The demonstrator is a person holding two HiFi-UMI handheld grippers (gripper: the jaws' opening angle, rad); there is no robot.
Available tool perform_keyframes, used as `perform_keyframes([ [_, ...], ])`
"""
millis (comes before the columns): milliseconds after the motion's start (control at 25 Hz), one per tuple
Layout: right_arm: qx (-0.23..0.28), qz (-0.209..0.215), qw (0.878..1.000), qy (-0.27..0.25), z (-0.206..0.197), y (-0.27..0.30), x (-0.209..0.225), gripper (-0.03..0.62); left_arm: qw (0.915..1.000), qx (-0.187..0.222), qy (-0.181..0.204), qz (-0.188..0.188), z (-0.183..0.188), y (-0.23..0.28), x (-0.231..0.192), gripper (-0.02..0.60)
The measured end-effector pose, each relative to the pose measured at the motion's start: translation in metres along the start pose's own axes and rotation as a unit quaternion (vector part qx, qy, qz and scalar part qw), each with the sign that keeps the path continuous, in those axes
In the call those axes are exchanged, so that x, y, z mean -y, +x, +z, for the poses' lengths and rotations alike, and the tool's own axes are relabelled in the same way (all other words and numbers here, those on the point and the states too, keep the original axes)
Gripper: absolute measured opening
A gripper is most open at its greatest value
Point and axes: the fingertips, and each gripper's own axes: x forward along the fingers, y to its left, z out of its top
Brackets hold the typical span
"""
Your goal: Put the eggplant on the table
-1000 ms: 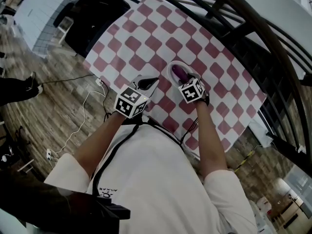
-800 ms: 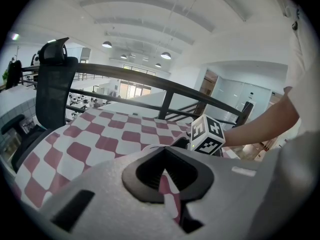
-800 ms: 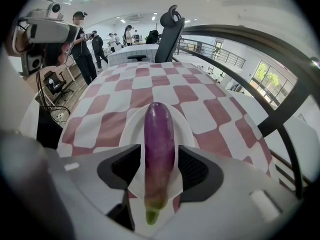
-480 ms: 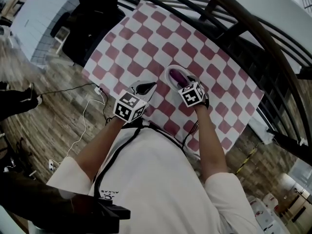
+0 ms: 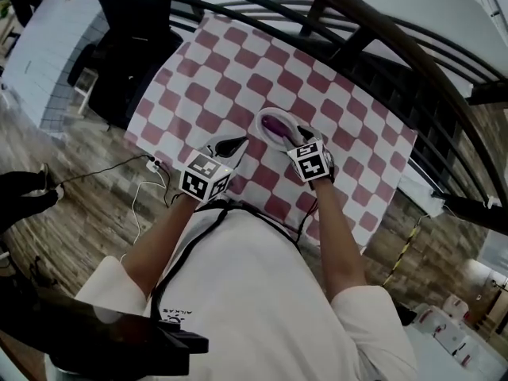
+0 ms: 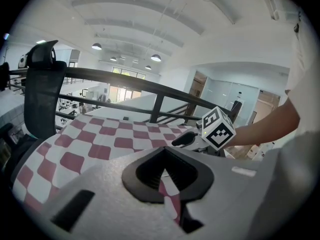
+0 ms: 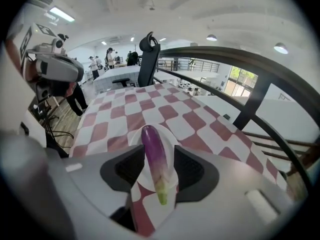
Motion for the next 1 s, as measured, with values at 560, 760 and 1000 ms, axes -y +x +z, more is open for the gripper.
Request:
perform_keyframes([
  [560,0.11,-0.048,0.984,0.133,0.003,-0.081,-0.018,0.006,0.9971,0.016,0.041,-0.062,0.023,-0.004,0.029,0.005],
  [760,0.172,-0.059,0.969,0.167,0.016,-0.124,-0.028,0.006,0.9952,0.019,0.05,-0.082,0.029,-0.005,0.039,0.005],
  [1000,0.222,-0.09,0.951,0.198,0.022,-0.17,-0.029,0.006,0.9934,0.031,0.058,-0.094,0.039,-0.014,0.042,0.005],
])
